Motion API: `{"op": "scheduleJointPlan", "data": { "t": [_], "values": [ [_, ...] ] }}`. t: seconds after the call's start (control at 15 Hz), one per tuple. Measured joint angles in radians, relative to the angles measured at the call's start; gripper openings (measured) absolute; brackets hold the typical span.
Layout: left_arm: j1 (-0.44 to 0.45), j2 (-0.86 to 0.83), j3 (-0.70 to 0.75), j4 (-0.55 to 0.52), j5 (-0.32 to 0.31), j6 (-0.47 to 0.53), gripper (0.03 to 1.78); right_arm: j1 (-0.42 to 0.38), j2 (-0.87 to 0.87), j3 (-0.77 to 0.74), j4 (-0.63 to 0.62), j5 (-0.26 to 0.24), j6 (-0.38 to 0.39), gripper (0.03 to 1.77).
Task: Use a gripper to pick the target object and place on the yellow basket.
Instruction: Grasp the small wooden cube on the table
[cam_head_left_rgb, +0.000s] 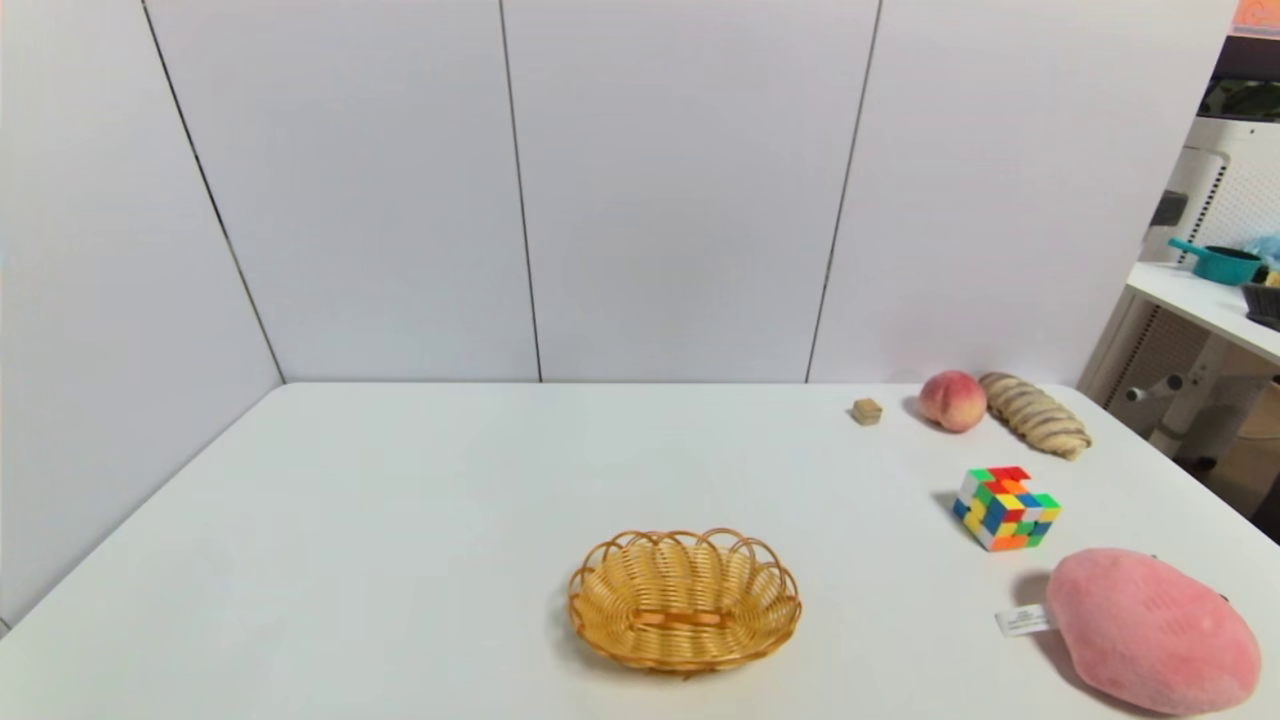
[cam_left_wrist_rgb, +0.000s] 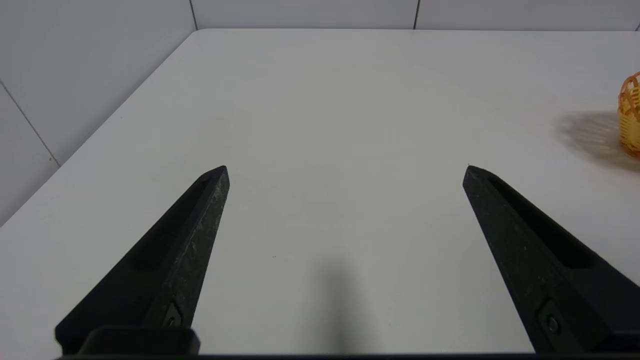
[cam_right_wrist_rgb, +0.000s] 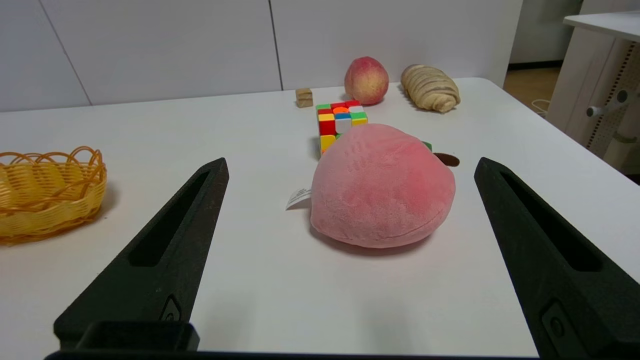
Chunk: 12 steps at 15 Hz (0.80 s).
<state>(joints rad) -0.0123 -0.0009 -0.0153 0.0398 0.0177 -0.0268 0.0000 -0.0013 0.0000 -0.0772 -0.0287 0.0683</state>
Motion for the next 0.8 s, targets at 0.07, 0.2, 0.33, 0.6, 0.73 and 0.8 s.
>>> {"op": "scheduleJointPlan", "data": {
  "t": [0.07, 0.2, 0.33, 0.6, 0.73, 0.8],
  "values": [
    [0.000, 0.000, 0.000, 0.000, 0.000, 0.000, 1.69, 0.000, 0.000, 0.000, 0.000, 0.000, 0.000, 1.70],
    [0.000, 0.000, 0.000, 0.000, 0.000, 0.000, 1.69, 0.000, 0.001, 0.000, 0.002, 0.000, 0.000, 1.70],
    [0.000, 0.000, 0.000, 0.000, 0.000, 0.000, 1.69, 0.000, 0.018, 0.000, 0.004, -0.001, -0.002, 1.70],
    [0.000, 0.000, 0.000, 0.000, 0.000, 0.000, 1.69, 0.000, 0.110, -0.090, 0.002, -0.002, -0.001, 1.70],
    [0.000, 0.000, 0.000, 0.000, 0.000, 0.000, 1.69, 0.000, 0.197, -0.204, -0.003, -0.005, 0.004, 1.70],
    [0.000, 0.000, 0.000, 0.000, 0.000, 0.000, 1.69, 0.001, 0.251, -0.277, -0.006, -0.007, 0.006, 1.70]
  ]
}}
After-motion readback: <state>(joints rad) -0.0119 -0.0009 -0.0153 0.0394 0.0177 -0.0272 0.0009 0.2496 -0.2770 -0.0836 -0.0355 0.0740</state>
